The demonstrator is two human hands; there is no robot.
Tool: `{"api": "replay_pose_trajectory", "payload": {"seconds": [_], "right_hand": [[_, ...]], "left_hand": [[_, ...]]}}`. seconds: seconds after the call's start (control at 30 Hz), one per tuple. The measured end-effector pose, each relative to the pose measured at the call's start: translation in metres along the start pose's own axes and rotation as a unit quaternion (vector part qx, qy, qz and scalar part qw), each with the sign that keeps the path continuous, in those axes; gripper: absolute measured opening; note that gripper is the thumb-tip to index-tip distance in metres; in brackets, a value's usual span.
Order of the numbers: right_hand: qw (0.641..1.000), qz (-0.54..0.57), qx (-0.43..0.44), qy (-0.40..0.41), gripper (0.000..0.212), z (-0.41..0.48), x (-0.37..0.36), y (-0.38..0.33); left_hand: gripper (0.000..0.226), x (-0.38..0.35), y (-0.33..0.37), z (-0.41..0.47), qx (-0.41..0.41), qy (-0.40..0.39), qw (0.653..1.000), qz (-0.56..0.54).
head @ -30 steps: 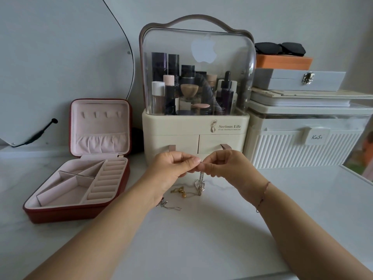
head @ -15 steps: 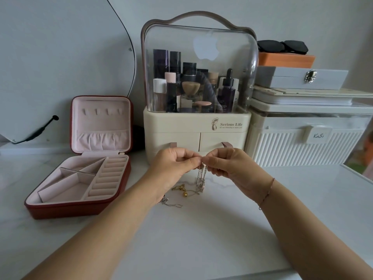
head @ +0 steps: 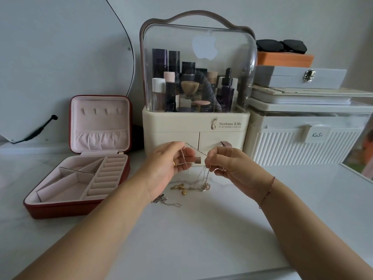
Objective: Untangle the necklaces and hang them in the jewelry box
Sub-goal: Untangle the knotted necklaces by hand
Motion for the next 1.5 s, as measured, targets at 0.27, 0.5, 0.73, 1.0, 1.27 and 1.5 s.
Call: {"api": "replay_pose_trajectory", "payload": {"seconds": [0.27, 0.5, 0.73, 1.0, 1.27, 1.5], "right_hand": [[0.99, 0.136, -0.007, -0.028, 0.011, -0.001, 0.001, -0.004], [0.988, 0.152, -0.001, -0.04, 0.017, -0.003, -0.002, -0.006], [0.984, 0.173, 0.001, -0.042, 0.017, -0.003, 0.0, -0.008], [0.92, 0.389, 0.051, 0.012, 0.011, 0.001, 0.027, -0.018], [0.869, 0.49, 0.066, 0.012, 0.013, 0.0, 0.047, -0.02], [0.879, 0.474, 0.059, -0.002, 0.011, 0.004, 0.053, -0.017]], "left_hand": [[0.02, 0.002, -0.005, 0.002, 0.018, -0.025, 0.999, 0.029], [0.029, -0.003, -0.007, -0.006, 0.01, -0.059, 0.992, 0.112], [0.021, -0.003, -0.015, -0.003, 0.021, -0.038, 0.982, 0.186], [0.009, 0.008, -0.011, 0.001, 0.02, 0.024, 0.98, 0.196], [0.017, 0.011, -0.003, 0.003, 0.005, 0.034, 0.991, 0.129], [0.028, 0.004, 0.003, -0.006, 0.031, -0.083, 0.985, 0.147]]}}
Point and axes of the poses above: each hand's wrist, its own z-axis towards the middle knuckle, its own x-axis out of the back of the hand, y = z × x, the point moved 3 cm from there along z, towards the middle knuckle, and after that the axes turned 11 degrees about y, right-handed, at the moved point
